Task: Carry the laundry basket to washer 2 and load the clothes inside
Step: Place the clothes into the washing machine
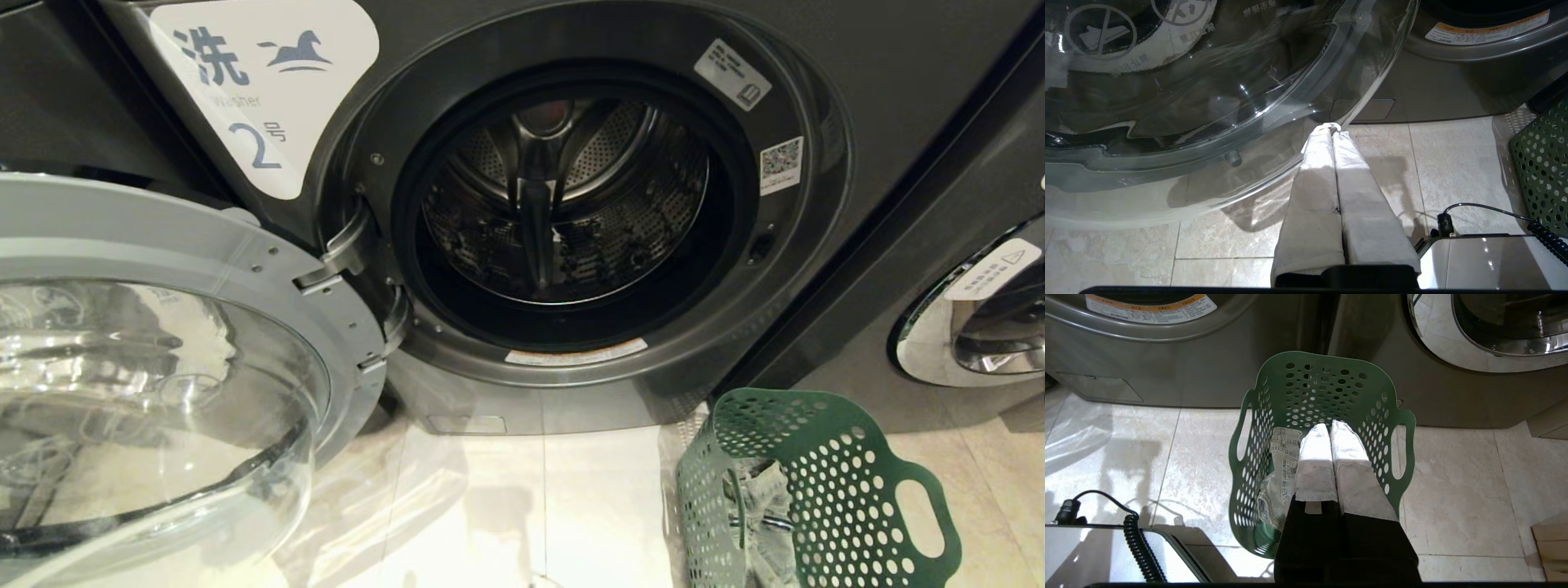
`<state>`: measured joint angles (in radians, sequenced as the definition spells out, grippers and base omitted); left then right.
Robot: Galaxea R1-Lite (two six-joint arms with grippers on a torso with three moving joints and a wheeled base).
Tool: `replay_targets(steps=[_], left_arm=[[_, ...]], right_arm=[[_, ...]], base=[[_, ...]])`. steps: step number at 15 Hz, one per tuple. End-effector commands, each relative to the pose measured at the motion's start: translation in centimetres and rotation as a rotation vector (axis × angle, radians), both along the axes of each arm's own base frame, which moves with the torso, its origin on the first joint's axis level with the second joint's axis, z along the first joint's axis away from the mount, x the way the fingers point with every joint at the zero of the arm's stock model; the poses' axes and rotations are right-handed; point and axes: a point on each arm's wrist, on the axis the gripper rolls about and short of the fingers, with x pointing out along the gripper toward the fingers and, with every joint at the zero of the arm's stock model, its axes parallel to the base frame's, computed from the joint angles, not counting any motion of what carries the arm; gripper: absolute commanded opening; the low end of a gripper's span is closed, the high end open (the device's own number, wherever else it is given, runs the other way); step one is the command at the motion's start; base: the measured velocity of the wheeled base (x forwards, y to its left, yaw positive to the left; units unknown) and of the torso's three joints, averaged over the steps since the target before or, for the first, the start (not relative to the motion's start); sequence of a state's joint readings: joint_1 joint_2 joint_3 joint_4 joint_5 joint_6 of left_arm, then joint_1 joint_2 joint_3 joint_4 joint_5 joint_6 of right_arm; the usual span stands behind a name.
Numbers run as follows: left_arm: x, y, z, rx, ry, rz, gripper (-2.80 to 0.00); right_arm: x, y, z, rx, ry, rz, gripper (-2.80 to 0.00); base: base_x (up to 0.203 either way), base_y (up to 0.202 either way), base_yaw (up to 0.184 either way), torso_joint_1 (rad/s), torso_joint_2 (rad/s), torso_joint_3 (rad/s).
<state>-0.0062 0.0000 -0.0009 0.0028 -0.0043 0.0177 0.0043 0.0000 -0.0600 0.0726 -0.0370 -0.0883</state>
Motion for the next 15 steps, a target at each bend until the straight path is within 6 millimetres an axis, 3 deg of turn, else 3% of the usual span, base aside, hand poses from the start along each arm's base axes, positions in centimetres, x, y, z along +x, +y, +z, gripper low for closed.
replay_targets(steps=[1,7,9,11,13,15], left_arm=[[0.0,0.0,0.0,0.0,0.003,0.0,-2.8],[0.0,0.0,0.0,-0.002,0.003,0.0,-2.8],[0.0,0.0,0.0,-0.001,0.003,0.0,-2.8],[0.0,0.0,0.0,-0.001,0.001,0.0,-2.8],[0.0,0.0,0.0,-0.001,0.002,0.0,-2.8],[0.0,0.0,0.0,-0.001,0.001,0.001,-2.8]], right_arm=[[0.0,0.0,0.0,-0.001,0.001,0.001,-2.8],[-0.1,0.0,0.2,-0.001,-0.004,-0.007,-2.8],[-0.8,-0.1,2.9,0.0,-0.009,-0.041,-2.8],[-1.1,-0.2,7.9,0.026,0.062,-0.073,-2.8],[1.5,-0.2,11.7,0.1,0.251,-0.104,-2.8],[5.3,-0.2,12.2,0.199,0.488,-0.159,-2.8]], base=[[0.0,0.0,0.0,-0.002,0.01,-0.157],[0.0,0.0,0.0,0.003,0.0,-0.17],[0.0,0.0,0.0,0.005,0.0,-0.051],[0.0,0.0,0.0,0.0,0.0,0.0],[0.0,0.0,0.0,0.0,0.0,0.0],[0.0,0.0,0.0,0.0,0.0,0.0]])
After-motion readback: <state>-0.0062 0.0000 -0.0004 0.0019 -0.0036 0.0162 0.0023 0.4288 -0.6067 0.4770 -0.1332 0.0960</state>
